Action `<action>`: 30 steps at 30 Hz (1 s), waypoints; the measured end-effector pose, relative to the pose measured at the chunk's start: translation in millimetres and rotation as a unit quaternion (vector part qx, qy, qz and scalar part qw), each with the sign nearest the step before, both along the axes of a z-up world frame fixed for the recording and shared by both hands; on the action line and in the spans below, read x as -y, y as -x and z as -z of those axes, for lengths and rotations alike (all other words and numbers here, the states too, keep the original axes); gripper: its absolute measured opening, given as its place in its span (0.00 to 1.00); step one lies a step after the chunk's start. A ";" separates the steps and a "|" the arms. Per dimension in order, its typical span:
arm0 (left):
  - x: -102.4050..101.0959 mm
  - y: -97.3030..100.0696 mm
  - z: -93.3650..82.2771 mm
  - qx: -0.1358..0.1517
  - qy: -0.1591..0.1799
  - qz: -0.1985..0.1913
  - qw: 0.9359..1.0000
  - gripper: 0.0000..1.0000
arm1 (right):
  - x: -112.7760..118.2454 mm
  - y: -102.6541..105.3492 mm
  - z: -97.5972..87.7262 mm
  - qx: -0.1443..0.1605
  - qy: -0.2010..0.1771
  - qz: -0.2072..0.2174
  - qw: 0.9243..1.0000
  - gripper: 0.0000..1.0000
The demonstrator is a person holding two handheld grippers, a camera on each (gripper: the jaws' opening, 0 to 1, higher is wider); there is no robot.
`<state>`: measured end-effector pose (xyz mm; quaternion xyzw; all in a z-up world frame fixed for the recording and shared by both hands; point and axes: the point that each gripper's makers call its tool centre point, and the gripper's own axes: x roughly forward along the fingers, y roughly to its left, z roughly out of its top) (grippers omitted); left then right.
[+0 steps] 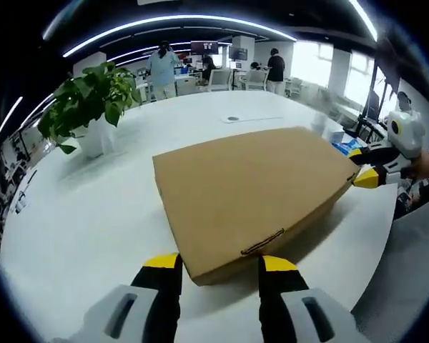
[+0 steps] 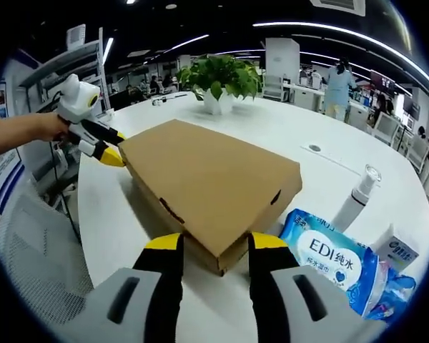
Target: Operate the shoe box by opening the lid, removing the specified soft item, and placing it in the target area until the item is outside and the box remains undamaged.
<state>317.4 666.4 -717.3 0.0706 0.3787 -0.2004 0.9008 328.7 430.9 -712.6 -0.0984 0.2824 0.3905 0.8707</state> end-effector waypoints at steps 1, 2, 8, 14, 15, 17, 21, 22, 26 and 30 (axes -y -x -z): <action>0.4 -2.2 -0.1 0.000 0.000 0.001 1.000 0.42 | 0.2 -2.8 0.2 0.000 0.001 0.000 1.000 0.33; 0.8 -3.9 -0.2 0.000 0.000 0.001 1.000 0.42 | 0.3 -4.7 0.1 0.001 0.001 0.000 1.000 0.33; 1.8 -14.8 -0.4 0.001 0.001 0.002 1.000 0.42 | 0.6 -16.4 0.4 0.002 0.007 0.000 1.000 0.33; 3.2 -24.1 -0.1 0.000 0.002 0.002 1.000 0.42 | 1.8 -24.2 0.8 0.005 0.011 -0.001 1.000 0.33; 3.2 -24.7 -0.1 -0.001 0.002 0.002 1.000 0.42 | 2.1 -24.8 1.0 0.007 0.014 -0.003 1.000 0.33; 3.3 -25.7 -0.1 -0.001 0.002 0.003 1.000 0.42 | 2.6 -25.8 1.2 0.008 0.016 -0.005 1.000 0.33; 3.1 -26.3 -0.1 -0.001 0.000 0.005 1.000 0.43 | 3.4 -26.0 1.6 0.011 0.023 -0.012 1.000 0.33; 3.3 -26.3 -0.2 0.000 0.000 0.003 1.000 0.43 | 4.3 -26.3 1.6 0.015 0.029 -0.018 0.999 0.32; 3.5 -25.4 -1.5 0.011 -0.008 -0.001 1.000 0.44 | 8.6 -21.3 2.3 0.016 0.033 -0.022 0.999 0.33; 3.8 -23.6 -6.0 0.023 0.003 -0.011 1.000 0.53 | 19.4 -19.3 -1.7 0.024 0.032 -0.014 0.999 0.40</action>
